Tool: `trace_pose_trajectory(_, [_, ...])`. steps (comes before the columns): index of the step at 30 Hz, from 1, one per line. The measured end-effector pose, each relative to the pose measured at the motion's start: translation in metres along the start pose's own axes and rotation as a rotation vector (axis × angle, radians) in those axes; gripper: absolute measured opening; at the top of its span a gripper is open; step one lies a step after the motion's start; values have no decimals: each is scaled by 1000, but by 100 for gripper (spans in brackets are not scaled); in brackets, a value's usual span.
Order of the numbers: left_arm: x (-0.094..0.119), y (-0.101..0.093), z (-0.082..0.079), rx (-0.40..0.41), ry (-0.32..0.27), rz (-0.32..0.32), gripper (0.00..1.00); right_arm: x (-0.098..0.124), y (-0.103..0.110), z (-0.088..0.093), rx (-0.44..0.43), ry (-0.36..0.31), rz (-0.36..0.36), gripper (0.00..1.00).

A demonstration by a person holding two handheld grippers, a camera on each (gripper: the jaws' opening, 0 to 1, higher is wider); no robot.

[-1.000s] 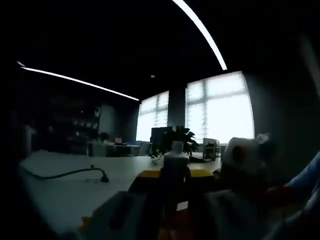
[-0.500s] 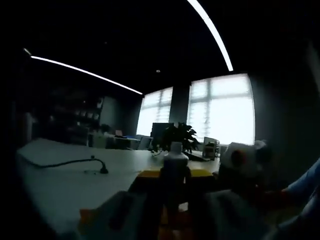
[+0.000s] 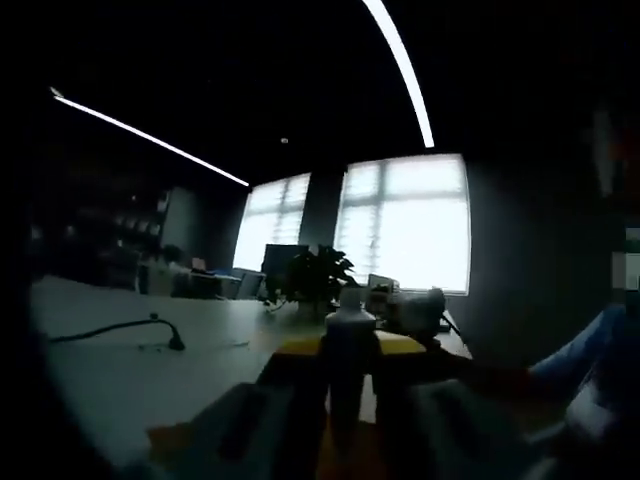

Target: Pick up the toothpaste unscrew the cap squeeze it onto the small board screw the cap back on and return it to the table

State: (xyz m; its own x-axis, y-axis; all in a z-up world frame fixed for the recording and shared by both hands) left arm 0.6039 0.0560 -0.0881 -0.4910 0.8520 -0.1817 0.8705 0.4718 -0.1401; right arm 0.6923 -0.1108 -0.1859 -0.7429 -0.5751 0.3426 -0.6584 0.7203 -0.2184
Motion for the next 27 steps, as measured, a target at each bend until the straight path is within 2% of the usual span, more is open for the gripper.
trace_pose_trajectory(1, [0,-7,-1,-8,-12,37,16,-4,-2,3,-14,1,-1,26])
trace_pose_trajectory(3, [0,-19,2,-6,7,93,16,-10,2,13,-54,25,-29,25])
trace_pose_trajectory(5, [1,-32,3,-26,7,149,16,-18,12,20,-100,38,-100,25])
trace_pose_trajectory(6, [1,-34,3,-28,10,156,16,-22,18,23,-127,39,-134,25])
trace_pose_trajectory(12, [1,-42,4,-54,7,167,16,-27,15,31,-150,51,-116,21])
trace_pose_trajectory(15, [-1,-39,4,-34,7,159,16,-29,10,38,-149,69,-93,21])
trace_pose_trajectory(18, [-1,-36,4,-14,6,152,16,-32,12,43,-150,77,-107,21])
trace_pose_trajectory(23, [-2,-35,4,18,7,153,16,-36,12,44,-142,78,-122,18])
trace_pose_trajectory(27, [-2,-35,4,23,11,154,16,-36,7,46,-136,79,-108,17])
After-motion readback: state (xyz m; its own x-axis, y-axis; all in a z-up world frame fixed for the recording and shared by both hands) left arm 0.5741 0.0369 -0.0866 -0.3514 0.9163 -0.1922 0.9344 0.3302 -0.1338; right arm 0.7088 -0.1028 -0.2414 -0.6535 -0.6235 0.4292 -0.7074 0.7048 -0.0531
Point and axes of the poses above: the point that each gripper's makers call its tool centre point, and the gripper's own axes: x roughly backward along the fingers, y roughly to its left, z roughly out of its underside, the point moved 1 cm from there along x, roughly backward along the fingers, and after that the axes turned 9 degrees about -z, right-handed, at the moved point
